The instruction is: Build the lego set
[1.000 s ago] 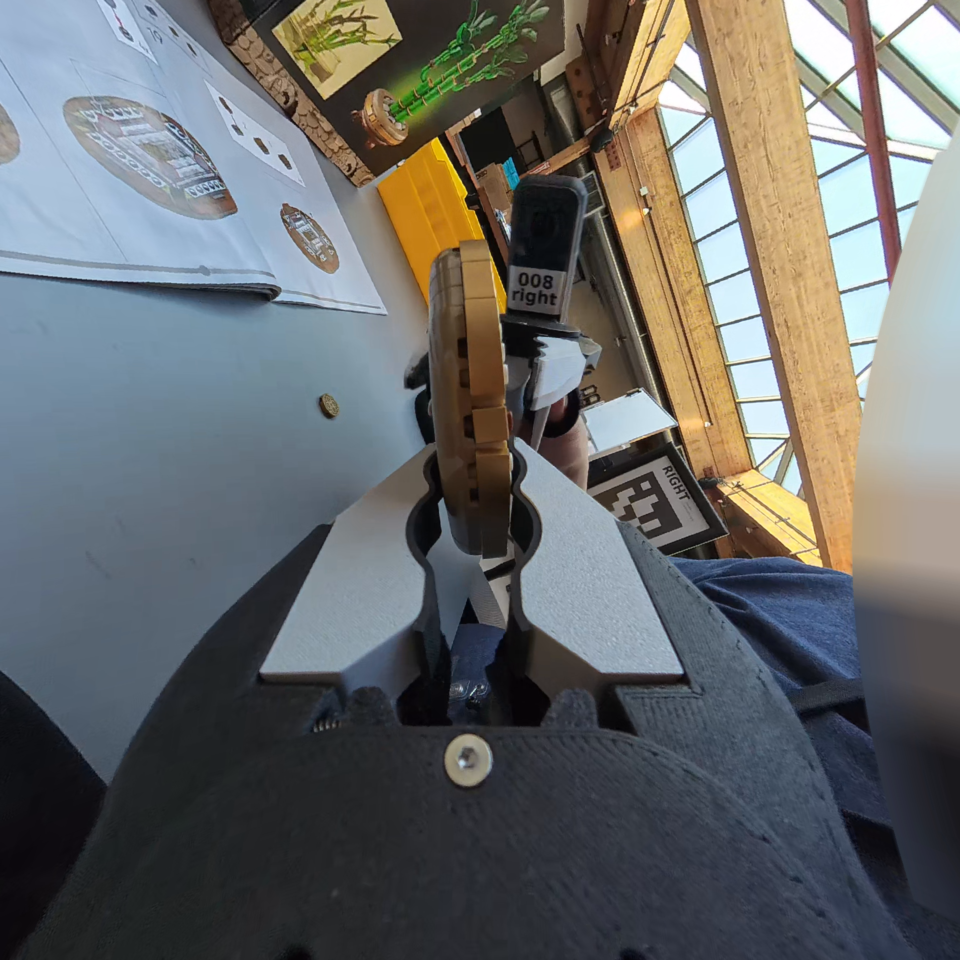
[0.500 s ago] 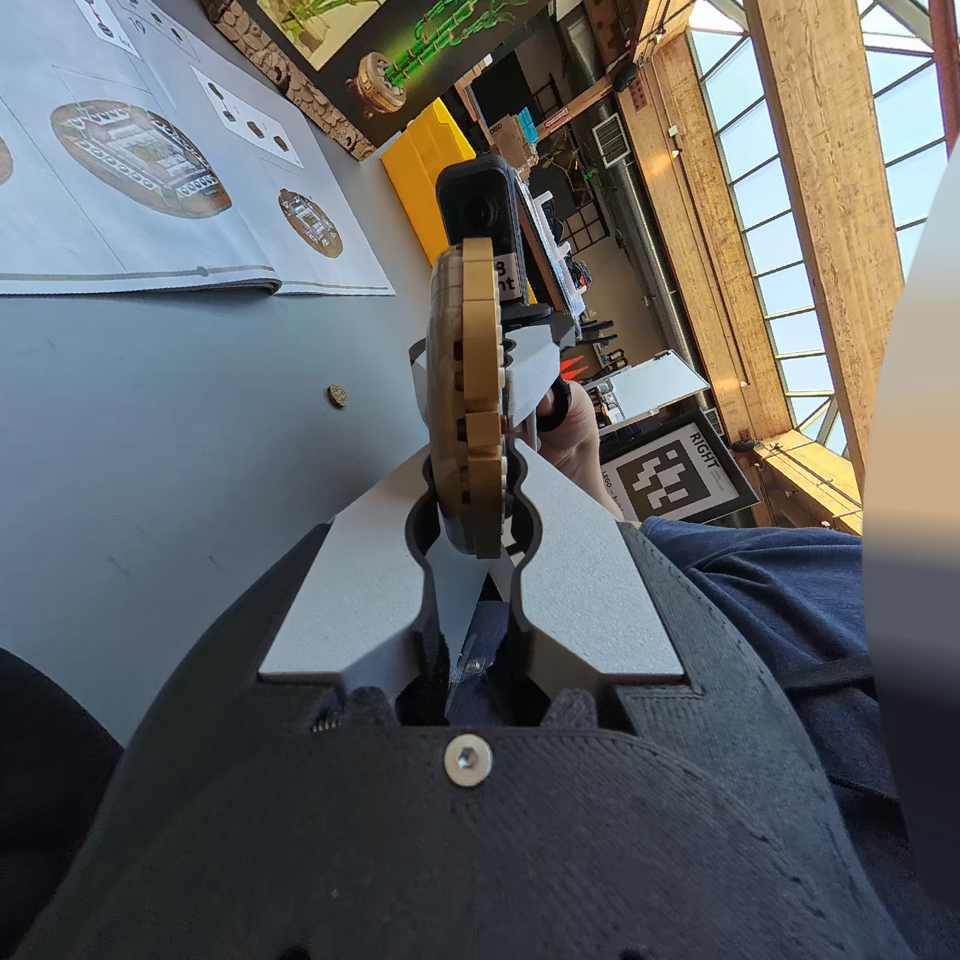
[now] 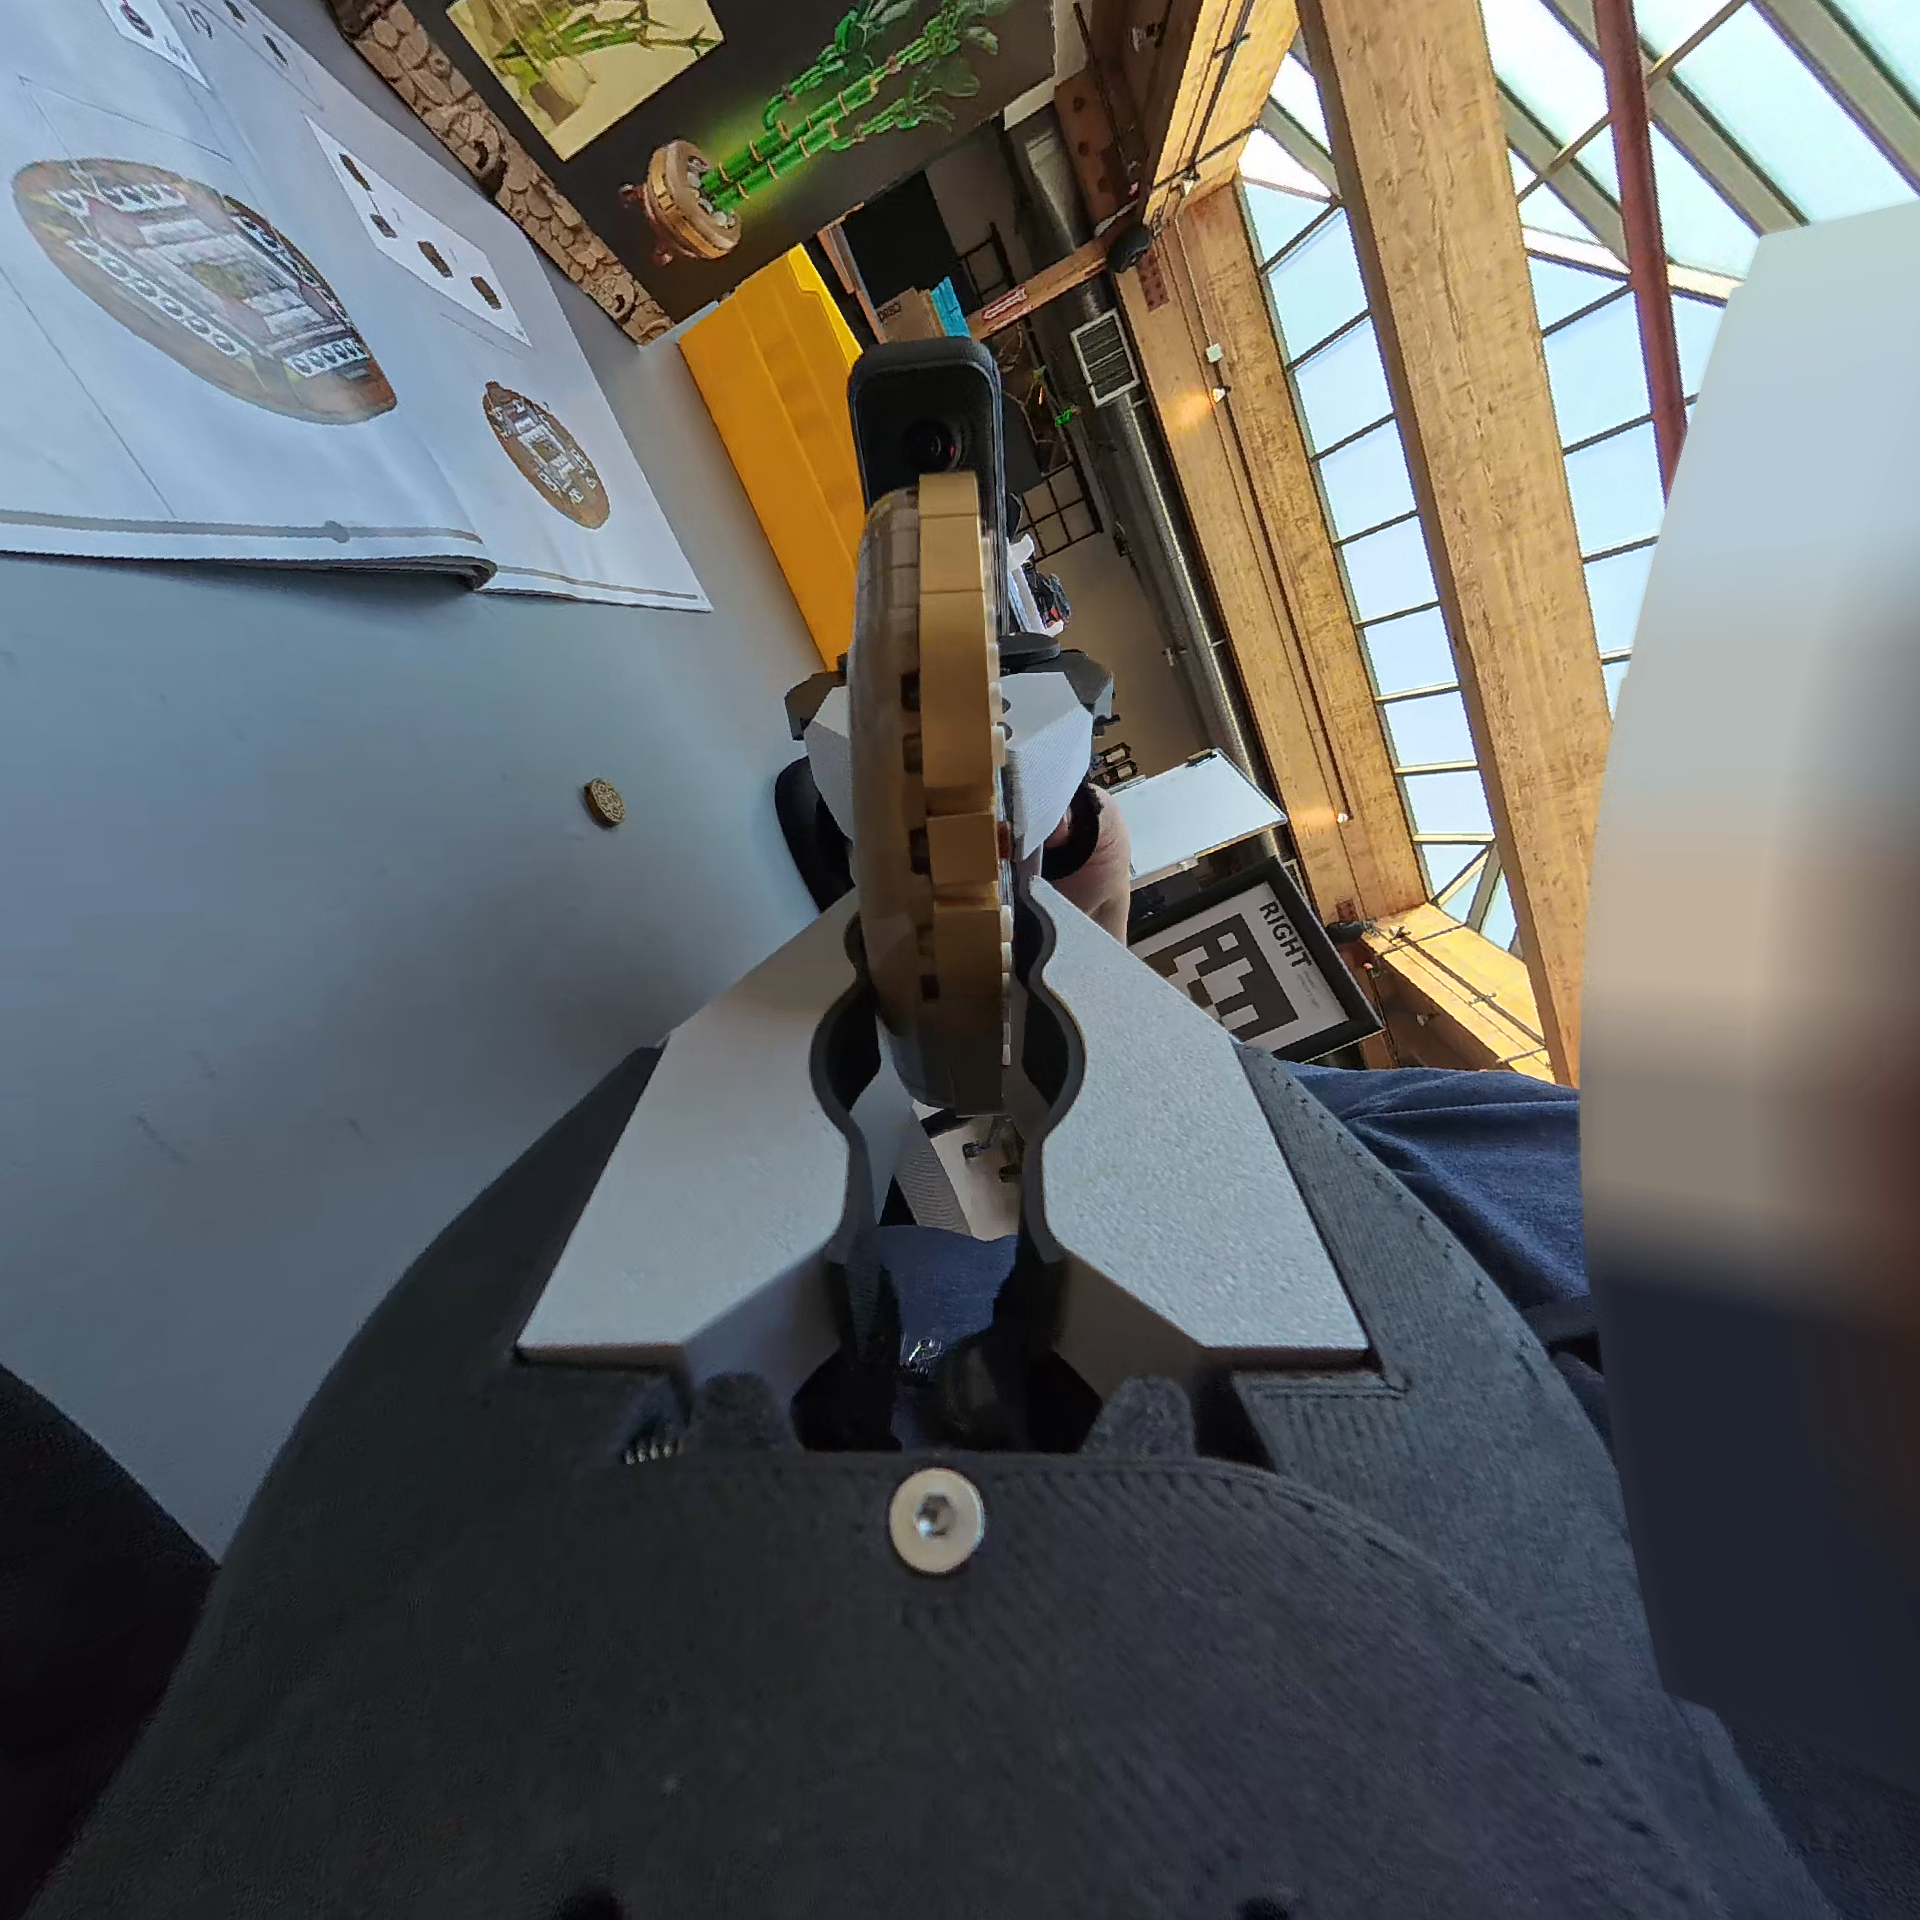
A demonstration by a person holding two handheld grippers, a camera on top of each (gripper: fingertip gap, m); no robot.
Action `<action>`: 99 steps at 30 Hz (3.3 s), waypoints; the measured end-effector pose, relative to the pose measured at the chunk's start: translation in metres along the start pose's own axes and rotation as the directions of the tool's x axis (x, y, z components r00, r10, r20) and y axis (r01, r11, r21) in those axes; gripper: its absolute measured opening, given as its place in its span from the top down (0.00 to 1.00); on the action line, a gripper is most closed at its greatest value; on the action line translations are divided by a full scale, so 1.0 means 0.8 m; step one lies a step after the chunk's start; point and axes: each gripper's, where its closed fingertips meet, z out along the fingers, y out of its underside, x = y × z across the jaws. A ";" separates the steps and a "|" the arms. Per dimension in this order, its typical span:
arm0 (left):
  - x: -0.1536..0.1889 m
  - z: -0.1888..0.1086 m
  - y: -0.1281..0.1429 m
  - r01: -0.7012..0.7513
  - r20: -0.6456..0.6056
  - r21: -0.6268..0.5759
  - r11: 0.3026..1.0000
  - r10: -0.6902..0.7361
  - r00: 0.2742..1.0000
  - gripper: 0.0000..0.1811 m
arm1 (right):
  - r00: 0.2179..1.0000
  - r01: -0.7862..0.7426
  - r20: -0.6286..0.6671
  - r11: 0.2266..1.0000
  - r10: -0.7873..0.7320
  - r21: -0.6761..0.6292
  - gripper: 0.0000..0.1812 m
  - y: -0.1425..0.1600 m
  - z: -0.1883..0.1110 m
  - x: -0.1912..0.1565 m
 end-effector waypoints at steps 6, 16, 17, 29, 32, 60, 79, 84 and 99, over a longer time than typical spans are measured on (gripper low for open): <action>0.003 0.002 -0.001 -0.125 0.069 -0.021 0.992 0.126 0.990 0.89 | 1.000 0.013 0.019 1.000 -0.013 0.028 0.87 -0.005 -0.001 -0.004; 0.010 0.002 -0.003 -0.104 0.035 0.001 0.995 0.104 0.994 0.89 | 0.994 0.108 0.024 0.993 -0.109 0.036 0.89 -0.009 0.000 -0.011; 0.011 0.002 -0.002 -0.109 0.037 0.000 0.994 0.109 0.993 0.89 | 0.993 0.114 0.027 0.993 -0.115 0.033 0.89 -0.009 0.000 -0.012; 0.018 -0.014 -0.010 -0.126 0.046 0.023 0.992 0.125 0.991 0.89 | 0.960 0.267 0.033 0.947 -0.277 0.180 0.78 -0.033 -0.021 -0.032; 0.019 -0.012 -0.005 -0.144 0.050 -0.004 0.990 0.144 0.988 0.90 | 0.969 0.247 -0.002 0.967 -0.248 0.067 0.78 -0.012 -0.013 -0.018; 0.015 -0.003 -0.010 -0.007 -0.069 0.083 0.997 0.013 0.998 0.84 | 0.994 0.048 0.091 0.977 -0.068 0.206 0.90 -0.016 -0.015 -0.014; 0.019 -0.002 -0.013 0.030 -0.116 0.059 0.998 -0.023 0.993 0.84 | 0.994 0.061 0.071 0.976 -0.077 0.210 0.89 -0.013 -0.011 -0.013; 0.015 -0.011 -0.022 0.075 -0.151 0.116 0.990 -0.057 0.987 0.86 | 0.995 0.045 0.075 0.975 -0.063 0.220 0.89 -0.014 -0.010 -0.012; 0.010 -0.008 -0.027 0.232 -0.181 0.140 0.963 -0.205 0.962 0.84 | 0.968 -0.188 0.210 0.949 0.136 0.253 0.89 -0.018 -0.010 -0.001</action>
